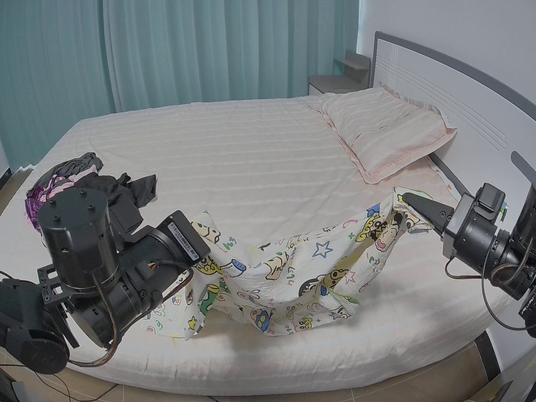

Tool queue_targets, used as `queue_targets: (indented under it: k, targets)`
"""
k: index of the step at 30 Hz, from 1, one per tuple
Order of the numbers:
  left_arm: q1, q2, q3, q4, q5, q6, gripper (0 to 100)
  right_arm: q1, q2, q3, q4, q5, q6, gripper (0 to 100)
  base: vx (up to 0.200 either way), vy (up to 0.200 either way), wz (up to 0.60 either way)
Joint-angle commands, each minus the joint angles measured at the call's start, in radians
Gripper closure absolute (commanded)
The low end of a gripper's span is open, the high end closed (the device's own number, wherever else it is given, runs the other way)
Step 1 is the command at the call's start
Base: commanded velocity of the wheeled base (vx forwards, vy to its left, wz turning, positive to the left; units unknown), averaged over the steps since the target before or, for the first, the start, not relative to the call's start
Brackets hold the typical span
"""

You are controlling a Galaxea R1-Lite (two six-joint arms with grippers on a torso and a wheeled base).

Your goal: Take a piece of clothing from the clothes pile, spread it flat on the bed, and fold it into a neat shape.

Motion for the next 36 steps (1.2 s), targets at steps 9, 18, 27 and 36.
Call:
queue_targets:
  k: [9,18,27,36]
  targets:
    - [-0.023,-0.206,0.060,0.050,-0.006,0.008,100,0.002,-0.265,0.093,0.001,0.210,0.004,100,-0.200,0.000,0.00]
    - [-0.019,-0.472,0.043,0.173,-0.088,0.009,100,0.000,-0.413,0.091,-0.003,0.315,0.001,100,-0.200,0.000,0.00]
    - [0.050,-0.465,0.014,0.194,-0.085,0.072,100,-0.083,-0.295,-0.036,-0.022,0.312,0.007,100,-0.111,0.000,0.00]
    - [0.176,-0.308,0.003,0.202,-0.085,0.072,100,-0.145,-0.048,-0.142,-0.043,0.311,-0.002,100,0.000,0.000,0.00]
